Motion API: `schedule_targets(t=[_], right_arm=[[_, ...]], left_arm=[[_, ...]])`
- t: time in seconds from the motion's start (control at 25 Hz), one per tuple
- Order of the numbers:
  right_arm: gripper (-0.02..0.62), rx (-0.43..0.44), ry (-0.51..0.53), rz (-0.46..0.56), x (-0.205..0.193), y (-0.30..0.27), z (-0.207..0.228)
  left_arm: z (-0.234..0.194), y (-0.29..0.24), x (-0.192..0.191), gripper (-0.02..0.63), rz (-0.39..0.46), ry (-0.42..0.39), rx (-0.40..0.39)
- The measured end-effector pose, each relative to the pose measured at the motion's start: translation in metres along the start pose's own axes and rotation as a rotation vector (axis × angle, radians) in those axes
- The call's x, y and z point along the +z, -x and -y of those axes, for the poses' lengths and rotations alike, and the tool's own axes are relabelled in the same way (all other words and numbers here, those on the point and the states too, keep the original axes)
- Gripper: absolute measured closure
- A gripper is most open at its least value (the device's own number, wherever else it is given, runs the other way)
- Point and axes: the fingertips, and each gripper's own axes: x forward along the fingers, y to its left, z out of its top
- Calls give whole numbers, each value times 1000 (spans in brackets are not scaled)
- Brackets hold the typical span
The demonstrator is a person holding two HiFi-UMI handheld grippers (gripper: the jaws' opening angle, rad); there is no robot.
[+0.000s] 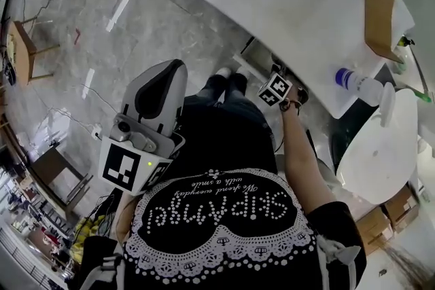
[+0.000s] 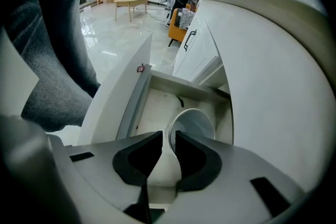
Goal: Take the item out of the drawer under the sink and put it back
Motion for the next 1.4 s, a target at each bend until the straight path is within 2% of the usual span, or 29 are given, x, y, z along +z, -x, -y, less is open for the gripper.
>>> schedule_targets(t=[0.56,0.64,0.72,1.4], right_arm=[[529,36,-42,-26,1,-21,5],[552,37,-36,-30,1,-22,5],[569,44,-27,-26,1,-20,4],[571,24,-40,-4,12,10,-13]], left_arm=[[-5,-6,-1,603,-15,-11,15],[-5,-6,-1,603,-14,-10,15],[-5,-6,0,603,-12,-7,12],[-7,13,5,603,34,7,-38]])
